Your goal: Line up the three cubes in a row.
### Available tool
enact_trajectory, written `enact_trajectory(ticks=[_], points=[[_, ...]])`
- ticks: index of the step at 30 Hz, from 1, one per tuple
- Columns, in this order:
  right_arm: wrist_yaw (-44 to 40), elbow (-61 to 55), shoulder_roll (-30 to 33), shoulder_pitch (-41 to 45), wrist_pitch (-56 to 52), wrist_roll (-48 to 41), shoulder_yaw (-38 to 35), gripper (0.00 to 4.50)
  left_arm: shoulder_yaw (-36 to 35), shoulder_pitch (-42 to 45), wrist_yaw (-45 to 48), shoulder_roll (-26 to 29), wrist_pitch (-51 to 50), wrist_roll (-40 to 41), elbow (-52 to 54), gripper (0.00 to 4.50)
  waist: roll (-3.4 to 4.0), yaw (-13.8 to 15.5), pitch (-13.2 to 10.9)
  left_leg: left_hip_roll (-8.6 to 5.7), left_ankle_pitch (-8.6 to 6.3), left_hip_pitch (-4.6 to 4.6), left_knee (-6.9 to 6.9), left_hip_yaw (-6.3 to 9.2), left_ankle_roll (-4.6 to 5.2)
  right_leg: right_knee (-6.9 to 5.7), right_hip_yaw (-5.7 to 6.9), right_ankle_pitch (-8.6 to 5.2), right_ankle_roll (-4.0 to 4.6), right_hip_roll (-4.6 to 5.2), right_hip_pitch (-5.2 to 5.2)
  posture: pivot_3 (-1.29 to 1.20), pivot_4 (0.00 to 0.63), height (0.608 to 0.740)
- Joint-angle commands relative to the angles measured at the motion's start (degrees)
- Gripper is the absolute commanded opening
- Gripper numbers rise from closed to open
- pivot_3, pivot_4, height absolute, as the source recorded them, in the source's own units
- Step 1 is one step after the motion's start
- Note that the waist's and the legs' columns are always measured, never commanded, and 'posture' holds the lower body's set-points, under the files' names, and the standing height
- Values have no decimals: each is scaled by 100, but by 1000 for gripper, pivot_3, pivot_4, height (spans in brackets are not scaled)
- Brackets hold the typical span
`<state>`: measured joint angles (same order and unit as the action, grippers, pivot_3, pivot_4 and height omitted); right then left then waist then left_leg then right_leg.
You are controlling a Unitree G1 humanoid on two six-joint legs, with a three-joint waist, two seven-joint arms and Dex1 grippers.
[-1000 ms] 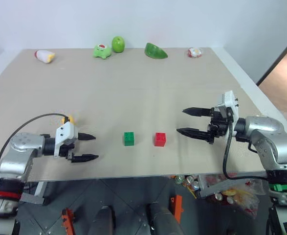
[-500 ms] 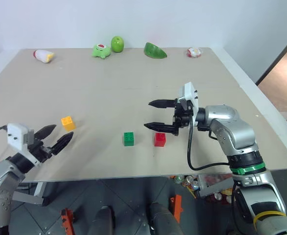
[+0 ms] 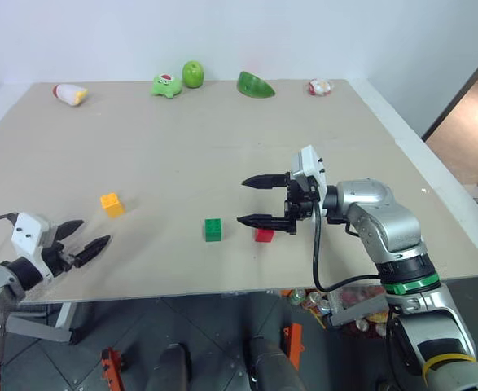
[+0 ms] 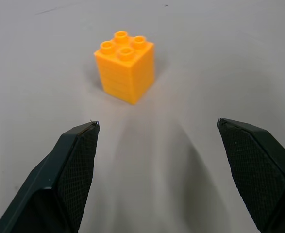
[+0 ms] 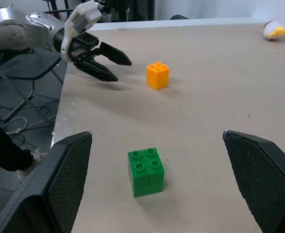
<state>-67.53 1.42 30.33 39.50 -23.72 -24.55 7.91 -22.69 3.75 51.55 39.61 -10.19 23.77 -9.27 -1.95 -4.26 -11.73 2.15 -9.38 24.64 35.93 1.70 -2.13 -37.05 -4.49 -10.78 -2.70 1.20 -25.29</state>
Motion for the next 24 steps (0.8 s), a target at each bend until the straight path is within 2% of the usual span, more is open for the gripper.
enact_trajectory(ticks=[1, 14, 24], points=[[123, -490, 98, -73, -119, -185, -272, 4500, 220, 547, 237, 184, 354, -205, -664, 4013, 0, 12, 0, 1, 0, 0, -2, 0, 0, 0, 2, 0, 0, -1, 1, 0, 150, 733], [467, -1798, 218, -459, -947, -807, -350, 4500, 901, 2165, 1027, 496, 1275, -832, -3089, 4013, -5, 11, 3, 27, -2, -2, -39, 4, -2, -1, 11, -3, 1, -26, -6, 0, 150, 733], [581, -1823, 264, -440, -1028, -871, -319, 4500, 1085, 2804, 1172, 462, 1620, -1072, -3959, 4013, -6, 12, 4, 39, 0, -2, -24, -6, 0, -2, 13, 5, 11, -31, -2, 0, 150, 733]])
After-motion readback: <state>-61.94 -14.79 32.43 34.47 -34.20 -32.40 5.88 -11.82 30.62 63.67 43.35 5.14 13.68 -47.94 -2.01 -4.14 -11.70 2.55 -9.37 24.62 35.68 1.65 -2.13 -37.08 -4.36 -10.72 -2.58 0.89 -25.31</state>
